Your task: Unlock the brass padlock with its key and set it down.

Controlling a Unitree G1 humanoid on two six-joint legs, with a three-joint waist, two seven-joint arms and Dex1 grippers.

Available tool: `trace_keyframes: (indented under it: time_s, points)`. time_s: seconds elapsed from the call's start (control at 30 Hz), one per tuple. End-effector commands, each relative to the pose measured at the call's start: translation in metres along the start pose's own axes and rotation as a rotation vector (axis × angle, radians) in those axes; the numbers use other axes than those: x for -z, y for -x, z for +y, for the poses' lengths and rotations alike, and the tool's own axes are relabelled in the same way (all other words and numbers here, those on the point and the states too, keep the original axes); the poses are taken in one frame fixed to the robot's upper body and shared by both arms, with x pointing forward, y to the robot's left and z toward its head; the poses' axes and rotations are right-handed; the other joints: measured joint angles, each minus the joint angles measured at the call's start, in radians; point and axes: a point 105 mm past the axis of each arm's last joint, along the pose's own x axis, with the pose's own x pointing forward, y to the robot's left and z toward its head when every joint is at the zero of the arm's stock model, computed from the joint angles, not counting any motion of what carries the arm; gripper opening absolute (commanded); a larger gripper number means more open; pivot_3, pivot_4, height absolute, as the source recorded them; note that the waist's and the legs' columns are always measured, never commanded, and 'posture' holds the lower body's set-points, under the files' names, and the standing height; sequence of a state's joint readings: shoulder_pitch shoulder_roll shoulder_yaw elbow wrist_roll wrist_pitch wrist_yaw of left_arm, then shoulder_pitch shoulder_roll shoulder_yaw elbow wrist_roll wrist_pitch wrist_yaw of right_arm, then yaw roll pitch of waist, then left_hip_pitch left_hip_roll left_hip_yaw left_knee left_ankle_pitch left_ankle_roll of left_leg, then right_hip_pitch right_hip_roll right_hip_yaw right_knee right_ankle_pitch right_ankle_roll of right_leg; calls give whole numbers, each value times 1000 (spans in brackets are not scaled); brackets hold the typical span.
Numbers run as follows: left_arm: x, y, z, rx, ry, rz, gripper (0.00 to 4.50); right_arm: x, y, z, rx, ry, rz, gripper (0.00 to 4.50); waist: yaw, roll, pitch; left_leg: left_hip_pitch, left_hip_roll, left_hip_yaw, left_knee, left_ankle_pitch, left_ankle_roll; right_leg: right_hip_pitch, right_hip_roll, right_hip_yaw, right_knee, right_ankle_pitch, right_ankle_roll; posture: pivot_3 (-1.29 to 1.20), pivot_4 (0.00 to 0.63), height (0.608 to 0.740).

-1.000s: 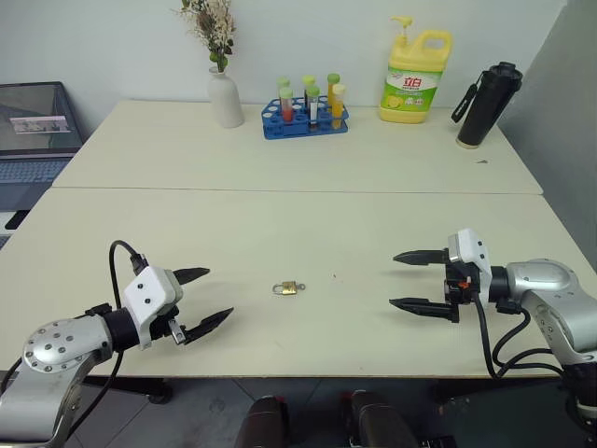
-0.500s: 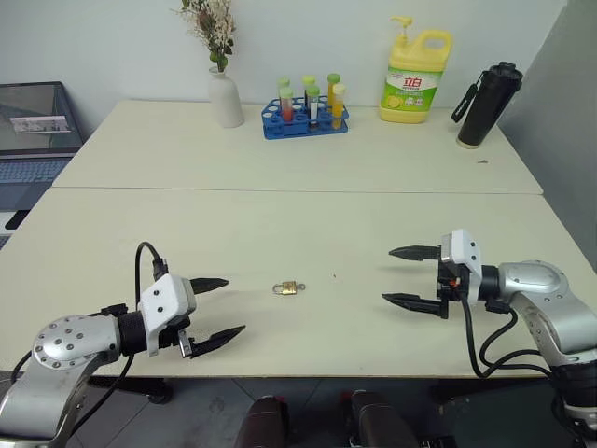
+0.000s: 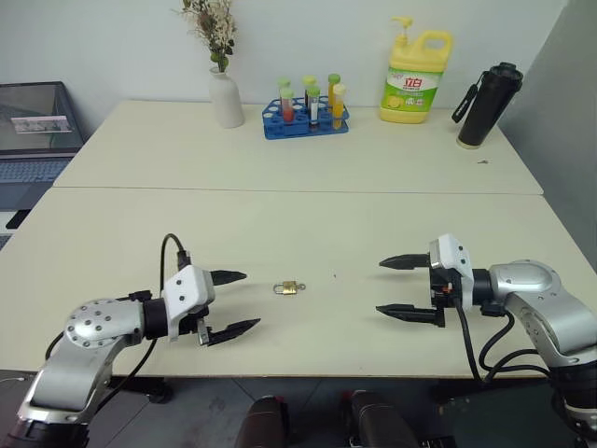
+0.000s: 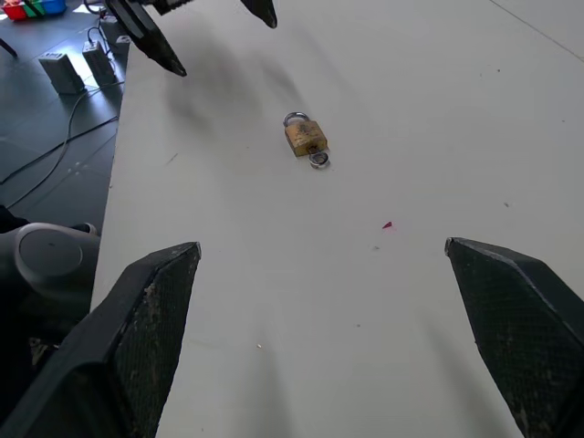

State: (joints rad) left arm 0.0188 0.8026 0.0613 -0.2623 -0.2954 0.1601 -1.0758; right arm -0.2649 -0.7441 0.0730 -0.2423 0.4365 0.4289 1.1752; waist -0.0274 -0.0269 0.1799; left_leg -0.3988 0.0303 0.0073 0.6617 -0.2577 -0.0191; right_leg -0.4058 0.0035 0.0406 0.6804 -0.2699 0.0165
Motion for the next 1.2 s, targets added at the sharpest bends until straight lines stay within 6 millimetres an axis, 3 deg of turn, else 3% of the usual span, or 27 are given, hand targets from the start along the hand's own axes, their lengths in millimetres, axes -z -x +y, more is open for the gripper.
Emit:
trace_keyframes:
  time_s: [0.03,0.13,0.47,0.73,0.87,1.13,1.2]
  points:
    - [-1,-18,8,17,-54,10,4462,-13,-4,5,-25,27,-16,4500,0,0,0,0,0,0,0,0,0,0,0,0,0,0,0,0,150,740]
    - [5,-36,15,41,-84,43,4462,-9,-7,7,-14,16,17,4500,2,0,0,0,0,-1,1,0,0,0,4,0,0,0,0,0,150,740]
    - [6,-63,27,99,-18,36,4462,-10,-9,10,22,-10,25,4500,-1,0,0,-1,0,-1,1,0,0,0,5,-1,0,0,0,0,150,740]
    - [13,-64,21,189,-13,82,4462,-15,-9,14,40,-19,17,4500,-2,0,0,-1,0,-1,1,0,0,0,5,0,0,0,0,0,150,740]
    - [17,-65,18,213,-17,112,3594,-17,-9,14,44,-12,14,4500,-1,0,0,-1,0,-2,1,0,0,0,5,0,0,0,0,0,150,740]
    - [25,-73,18,202,-6,161,953,-19,-10,15,40,-9,11,4500,-1,0,-1,0,-1,-2,1,0,0,1,5,0,1,1,1,0,150,740]
    - [26,-75,19,193,-14,165,957,-19,-10,14,42,-6,13,4500,0,0,-2,0,-1,-2,2,0,0,1,5,0,1,1,1,0,150,740]
